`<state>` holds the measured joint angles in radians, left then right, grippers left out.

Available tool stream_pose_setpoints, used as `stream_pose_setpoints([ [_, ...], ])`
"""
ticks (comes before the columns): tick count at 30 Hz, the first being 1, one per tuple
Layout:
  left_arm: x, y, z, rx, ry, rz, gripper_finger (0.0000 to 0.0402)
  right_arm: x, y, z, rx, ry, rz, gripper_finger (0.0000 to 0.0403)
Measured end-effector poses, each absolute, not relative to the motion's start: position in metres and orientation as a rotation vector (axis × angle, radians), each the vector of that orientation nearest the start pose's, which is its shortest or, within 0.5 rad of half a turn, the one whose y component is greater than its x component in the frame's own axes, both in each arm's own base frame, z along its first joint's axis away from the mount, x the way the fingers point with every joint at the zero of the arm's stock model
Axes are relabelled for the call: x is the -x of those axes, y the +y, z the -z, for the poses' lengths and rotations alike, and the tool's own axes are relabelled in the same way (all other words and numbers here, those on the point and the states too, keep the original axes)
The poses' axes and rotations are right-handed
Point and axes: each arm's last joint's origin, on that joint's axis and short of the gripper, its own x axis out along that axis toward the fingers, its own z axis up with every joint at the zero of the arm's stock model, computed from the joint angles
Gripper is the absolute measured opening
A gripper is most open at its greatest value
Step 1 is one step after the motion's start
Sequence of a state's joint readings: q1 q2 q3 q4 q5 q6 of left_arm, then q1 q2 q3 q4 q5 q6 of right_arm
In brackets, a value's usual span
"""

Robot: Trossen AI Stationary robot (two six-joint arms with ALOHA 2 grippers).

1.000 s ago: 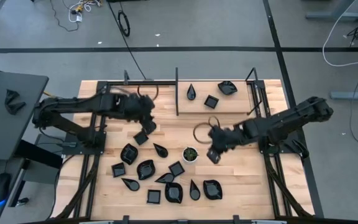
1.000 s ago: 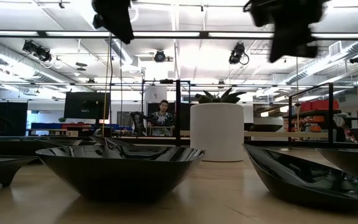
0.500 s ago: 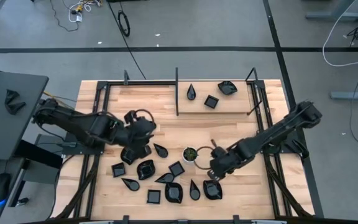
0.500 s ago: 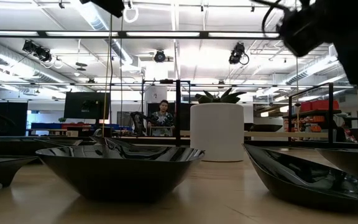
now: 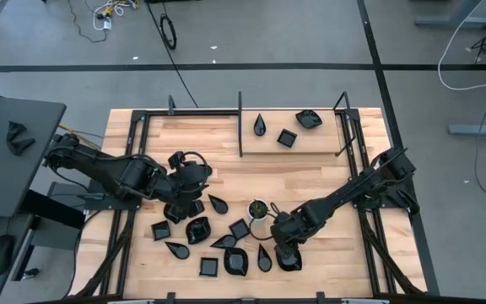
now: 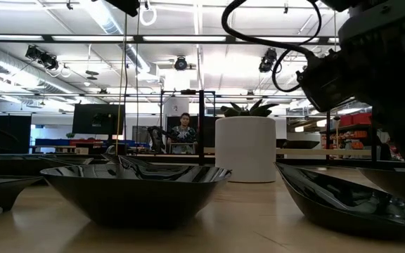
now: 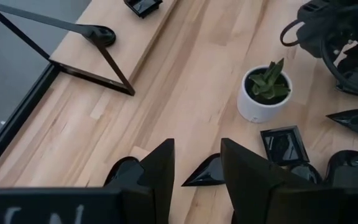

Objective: Pick & Place Mini shaped plates
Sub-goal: Stack the leaf shaped plate on top of the leaf shaped plate on the shelf

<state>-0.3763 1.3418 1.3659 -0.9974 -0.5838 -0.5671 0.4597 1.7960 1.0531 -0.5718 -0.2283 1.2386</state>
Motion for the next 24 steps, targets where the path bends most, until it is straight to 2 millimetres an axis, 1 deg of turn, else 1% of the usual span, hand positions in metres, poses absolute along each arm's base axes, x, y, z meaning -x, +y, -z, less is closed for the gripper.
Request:
stream_pose_setpoints([
  [4,-0.243,-0.079,-0.351,0.079,0.769,-0.420,0.0135,-0.288,0.150,-0.146,-0.820,1.478,0.277,0.0109],
  [12,-0.243,-0.079,-0.351,0.076,0.766,-0.424,0.0135,-0.287,0.151,-0.147,-0.776,1.486,0.221,0.0010],
  [16,-0.243,-0.078,-0.351,0.063,0.752,-0.448,0.0135,-0.286,0.149,-0.151,-0.773,1.496,0.199,0.0008],
  [18,-0.243,-0.078,-0.351,0.056,0.744,-0.462,0.0135,-0.283,0.145,-0.162,-0.783,1.484,0.199,0.0004],
  [20,-0.244,-0.076,-0.352,0.050,0.734,-0.479,0.0135,-0.280,0.136,-0.177,-0.770,1.471,0.221,0.0003],
  [22,-0.245,-0.073,-0.352,0.054,0.729,-0.496,0.0135,-0.276,0.123,-0.197,-0.742,1.441,0.241,0.0003],
  [24,-0.248,-0.067,-0.353,0.050,0.723,-0.509,0.0135,-0.272,0.108,-0.219,-0.690,1.410,0.222,0.0002],
])
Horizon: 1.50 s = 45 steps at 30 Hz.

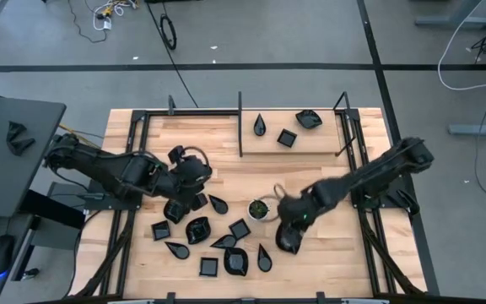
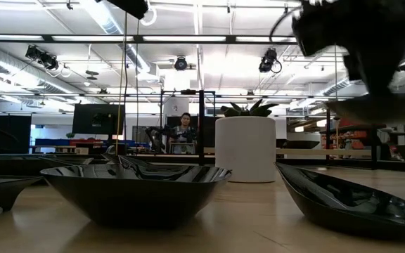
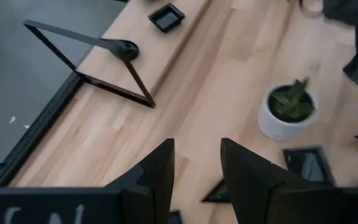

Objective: Pick & Place Mini shaped plates
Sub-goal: Stack the leaf shaped plate on top of the leaf shaped plate on the shelf

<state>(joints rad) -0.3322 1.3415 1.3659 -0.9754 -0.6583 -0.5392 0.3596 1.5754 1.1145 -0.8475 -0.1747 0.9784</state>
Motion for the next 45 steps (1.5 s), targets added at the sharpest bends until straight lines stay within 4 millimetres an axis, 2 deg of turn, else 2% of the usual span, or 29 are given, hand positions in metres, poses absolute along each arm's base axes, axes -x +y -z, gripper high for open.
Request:
stream_pose_setpoints([
  [6,-0.258,-0.045,-0.357,0.026,0.686,-0.550,0.0135,-0.257,0.034,-0.281,-0.413,1.400,0.264,0.0001],
  [12,-0.266,-0.018,-0.360,0.031,0.674,-0.572,0.0135,-0.244,-0.057,-0.316,-0.111,1.435,0.284,0.0001],
  [15,-0.268,-0.004,-0.361,0.046,0.669,-0.599,0.0135,-0.240,-0.100,-0.321,0.100,1.434,0.219,0.0001],
  [19,-0.268,0.015,-0.361,0.071,0.671,-0.662,0.0135,-0.236,-0.150,-0.317,0.439,1.454,0.111,0.0000],
  [22,-0.267,0.027,-0.361,0.087,0.671,-0.706,0.0135,-0.236,-0.181,-0.308,0.668,1.515,0.037,0.0000],
  [25,-0.266,0.038,-0.361,0.102,0.671,-0.745,0.0135,-0.237,-0.208,-0.294,0.822,1.591,-0.051,0.0000],
  [28,-0.264,0.047,-0.361,0.116,0.672,-0.773,0.0135,-0.236,-0.230,-0.278,0.862,1.634,-0.117,0.0000],
  [32,-0.263,0.056,-0.360,0.163,0.672,-0.780,0.0135,-0.234,-0.248,-0.259,0.824,1.678,-0.152,0.0000],
  [38,-0.261,0.067,-0.361,0.208,0.653,-0.819,0.0135,-0.229,-0.259,-0.246,0.744,1.659,-0.194,0.0000],
  [45,-0.259,0.075,-0.361,0.222,0.644,-0.850,0.0135,-0.227,-0.267,-0.245,0.727,1.607,-0.168,0.0001],
])
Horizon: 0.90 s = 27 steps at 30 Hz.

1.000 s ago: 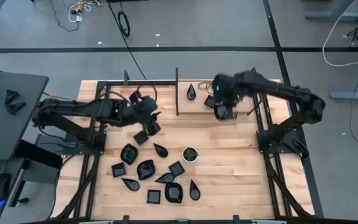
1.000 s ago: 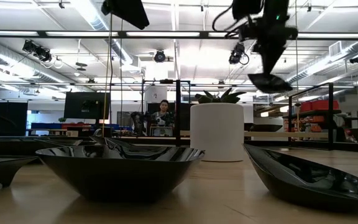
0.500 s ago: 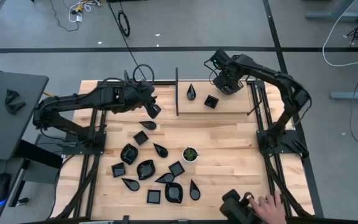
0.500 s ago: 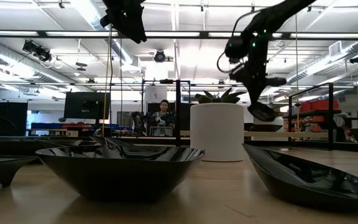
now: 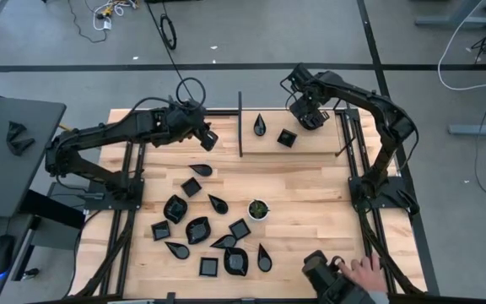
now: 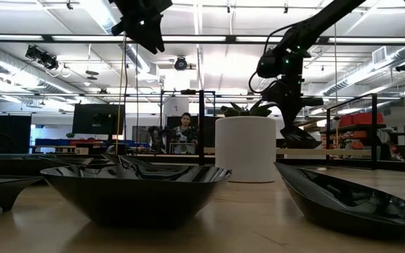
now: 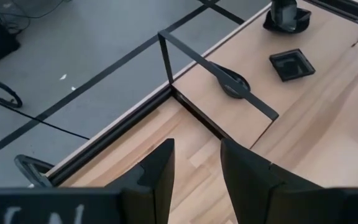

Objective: Pick & Place Mini shaped plates
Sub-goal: Stack the leaf shaped plate on top of the leaf shaped plate on the shelf

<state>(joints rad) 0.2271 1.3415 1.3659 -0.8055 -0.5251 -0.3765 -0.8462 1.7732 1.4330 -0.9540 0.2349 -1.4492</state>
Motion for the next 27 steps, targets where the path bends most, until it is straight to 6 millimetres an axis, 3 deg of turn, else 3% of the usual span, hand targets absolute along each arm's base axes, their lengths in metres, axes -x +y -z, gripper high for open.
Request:
stream_pose_setpoints([
  [8,-0.259,0.075,-0.361,0.226,0.641,-0.851,0.0135,-0.222,-0.269,-0.244,0.705,1.614,-0.169,0.0005],
  [27,-0.259,0.075,-0.361,0.227,0.640,-0.851,0.0135,-0.203,-0.270,-0.250,0.390,1.597,-0.096,0.0001],
])
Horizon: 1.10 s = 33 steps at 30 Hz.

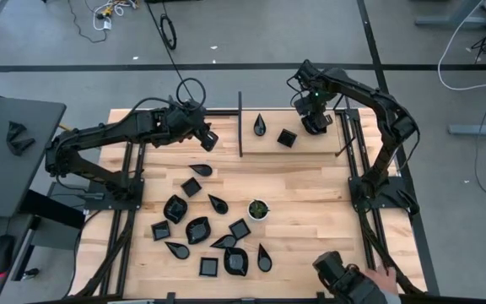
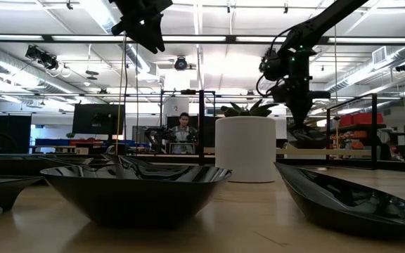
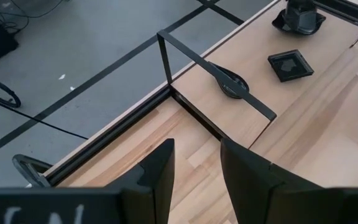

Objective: Pick & Place Mini shaped plates
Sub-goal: Stack the leaf shaped plate on top of the leaf shaped plate on the shelf, then stack the drop shaped plate on top of the drop shaped plate on the shelf

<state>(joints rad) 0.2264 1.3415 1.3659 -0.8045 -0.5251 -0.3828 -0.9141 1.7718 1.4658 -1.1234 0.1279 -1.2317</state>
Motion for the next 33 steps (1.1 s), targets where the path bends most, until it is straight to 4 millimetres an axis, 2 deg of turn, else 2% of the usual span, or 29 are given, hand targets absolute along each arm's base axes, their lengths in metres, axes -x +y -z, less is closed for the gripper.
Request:
stream_pose_setpoints([
  [6,-0.259,0.075,-0.361,0.227,0.640,-0.851,0.0135,-0.189,-0.273,-0.252,0.206,1.571,-0.052,0.0001],
  [20,-0.260,0.074,-0.361,0.260,0.638,-0.827,0.0135,-0.192,-0.277,-0.248,0.206,1.586,-0.020,0.0003],
  [27,-0.260,0.074,-0.361,0.271,0.639,-0.818,0.0135,-0.194,-0.280,-0.248,0.168,1.563,0.065,0.0036],
  [33,-0.260,0.073,-0.361,0.271,0.639,-0.817,0.0135,-0.194,-0.280,-0.248,0.169,1.567,0.067,0.0083],
])
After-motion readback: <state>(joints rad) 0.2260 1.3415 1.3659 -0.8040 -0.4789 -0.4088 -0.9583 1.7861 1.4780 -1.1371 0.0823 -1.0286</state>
